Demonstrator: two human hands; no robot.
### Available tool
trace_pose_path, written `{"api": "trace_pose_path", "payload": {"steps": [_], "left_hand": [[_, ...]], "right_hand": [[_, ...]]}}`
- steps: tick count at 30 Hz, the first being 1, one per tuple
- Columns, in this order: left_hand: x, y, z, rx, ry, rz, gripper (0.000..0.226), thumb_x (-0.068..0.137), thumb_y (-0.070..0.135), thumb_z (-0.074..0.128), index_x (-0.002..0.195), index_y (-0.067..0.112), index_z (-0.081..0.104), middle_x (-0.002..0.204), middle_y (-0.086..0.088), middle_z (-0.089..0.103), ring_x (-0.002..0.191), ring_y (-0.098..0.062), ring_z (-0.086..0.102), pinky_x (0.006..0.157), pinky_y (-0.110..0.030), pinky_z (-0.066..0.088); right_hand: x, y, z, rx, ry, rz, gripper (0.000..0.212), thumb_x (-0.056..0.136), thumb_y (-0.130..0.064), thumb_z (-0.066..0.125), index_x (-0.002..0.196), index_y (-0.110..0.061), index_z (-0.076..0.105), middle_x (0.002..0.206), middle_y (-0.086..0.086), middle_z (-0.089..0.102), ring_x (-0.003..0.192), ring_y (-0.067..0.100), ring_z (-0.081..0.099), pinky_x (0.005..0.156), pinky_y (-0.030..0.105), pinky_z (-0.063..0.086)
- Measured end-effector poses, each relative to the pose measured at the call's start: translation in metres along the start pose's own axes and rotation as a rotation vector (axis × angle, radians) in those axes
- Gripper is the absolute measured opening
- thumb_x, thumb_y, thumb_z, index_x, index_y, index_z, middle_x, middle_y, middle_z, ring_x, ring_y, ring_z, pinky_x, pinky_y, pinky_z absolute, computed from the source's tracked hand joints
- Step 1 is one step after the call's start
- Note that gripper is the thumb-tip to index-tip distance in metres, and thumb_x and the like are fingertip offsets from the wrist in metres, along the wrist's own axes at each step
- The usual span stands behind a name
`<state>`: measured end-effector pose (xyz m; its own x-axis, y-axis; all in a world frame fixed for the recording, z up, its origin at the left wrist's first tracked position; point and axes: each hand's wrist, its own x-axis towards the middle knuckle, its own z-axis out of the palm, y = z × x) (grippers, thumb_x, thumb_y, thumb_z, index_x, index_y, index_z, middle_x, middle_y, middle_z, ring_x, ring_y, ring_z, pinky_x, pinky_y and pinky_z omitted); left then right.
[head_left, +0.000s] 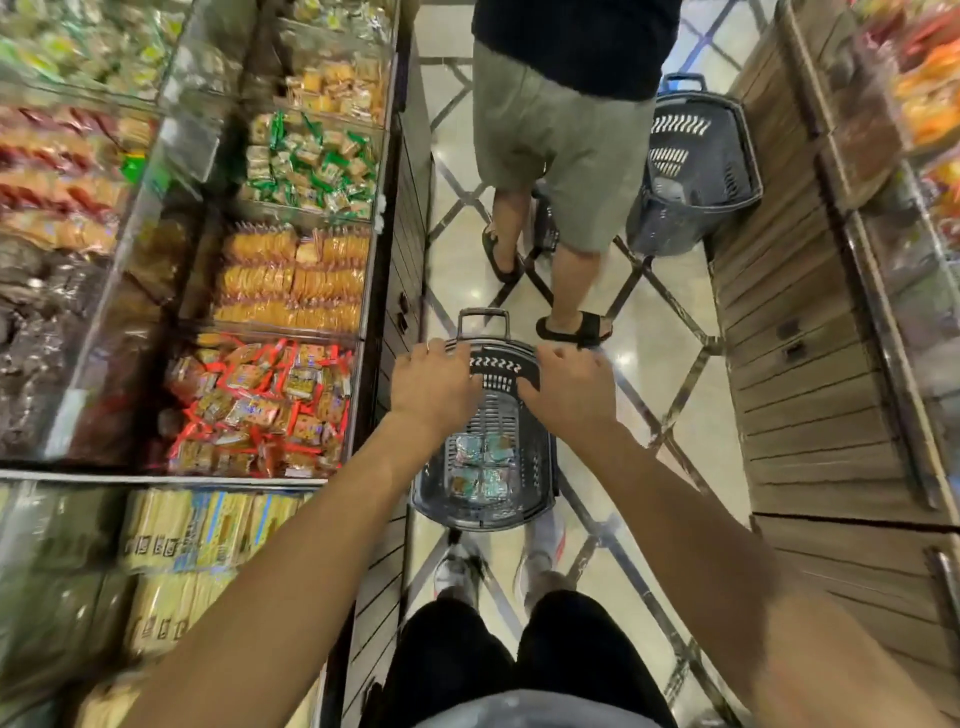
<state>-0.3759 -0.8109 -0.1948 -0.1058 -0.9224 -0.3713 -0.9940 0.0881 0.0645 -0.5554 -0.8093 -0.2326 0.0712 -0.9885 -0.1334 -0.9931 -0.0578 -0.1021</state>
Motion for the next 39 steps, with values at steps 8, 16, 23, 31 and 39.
{"api": "trace_pose_path", "payload": {"steps": [8, 16, 23, 31, 39], "left_hand": [[0.056, 0.012, 0.122, -0.084, -0.202, -0.124, 0.047, 0.105, 0.044, 0.045, 0.14, 0.013, 0.049, 0.132, -0.019, 0.058, 0.123, -0.041, 0.054, 0.098, -0.051, 0.046], [0.103, -0.011, 0.284, -0.109, -0.393, -0.222, 0.045, 0.106, 0.047, 0.043, 0.133, 0.013, 0.055, 0.127, -0.021, 0.06, 0.121, -0.043, 0.056, 0.098, -0.05, 0.046], [0.163, -0.028, 0.418, -0.115, -0.541, -0.229, 0.036, 0.102, 0.033, 0.051, 0.134, 0.017, 0.056, 0.124, -0.015, 0.061, 0.118, -0.038, 0.057, 0.098, -0.05, 0.05], [0.246, -0.05, 0.561, -0.118, -0.619, -0.267, 0.048, 0.101, 0.04, 0.057, 0.143, 0.019, 0.051, 0.134, -0.015, 0.057, 0.128, -0.037, 0.053, 0.103, -0.054, 0.045], [0.312, -0.067, 0.702, -0.491, -0.514, -0.603, 0.067, 0.094, 0.038, 0.066, 0.149, 0.013, 0.037, 0.142, -0.016, 0.051, 0.124, -0.039, 0.057, 0.102, -0.053, 0.05]], "right_hand": [[0.034, 0.035, 0.119, 0.051, -0.207, -0.014, 0.039, 0.093, -0.055, 0.054, 0.106, -0.021, 0.069, 0.098, 0.008, 0.069, 0.094, 0.033, 0.067, 0.085, 0.042, 0.048], [0.041, 0.035, 0.273, 0.048, -0.402, 0.023, 0.031, 0.088, -0.045, 0.072, 0.096, -0.016, 0.072, 0.082, 0.011, 0.068, 0.077, 0.035, 0.068, 0.071, 0.039, 0.053], [0.047, 0.029, 0.416, 0.089, -0.515, 0.066, 0.047, 0.092, -0.048, 0.069, 0.127, -0.017, 0.067, 0.119, 0.011, 0.068, 0.114, 0.035, 0.064, 0.098, 0.046, 0.051], [0.079, 0.018, 0.585, 0.131, -0.516, 0.188, 0.041, 0.096, -0.042, 0.066, 0.13, -0.019, 0.063, 0.129, 0.012, 0.066, 0.121, 0.033, 0.06, 0.099, 0.045, 0.047], [0.13, 0.028, 0.712, 0.25, -0.531, 0.471, 0.06, 0.098, -0.033, 0.063, 0.15, -0.01, 0.041, 0.145, 0.019, 0.051, 0.13, 0.036, 0.053, 0.103, 0.047, 0.049]]}}
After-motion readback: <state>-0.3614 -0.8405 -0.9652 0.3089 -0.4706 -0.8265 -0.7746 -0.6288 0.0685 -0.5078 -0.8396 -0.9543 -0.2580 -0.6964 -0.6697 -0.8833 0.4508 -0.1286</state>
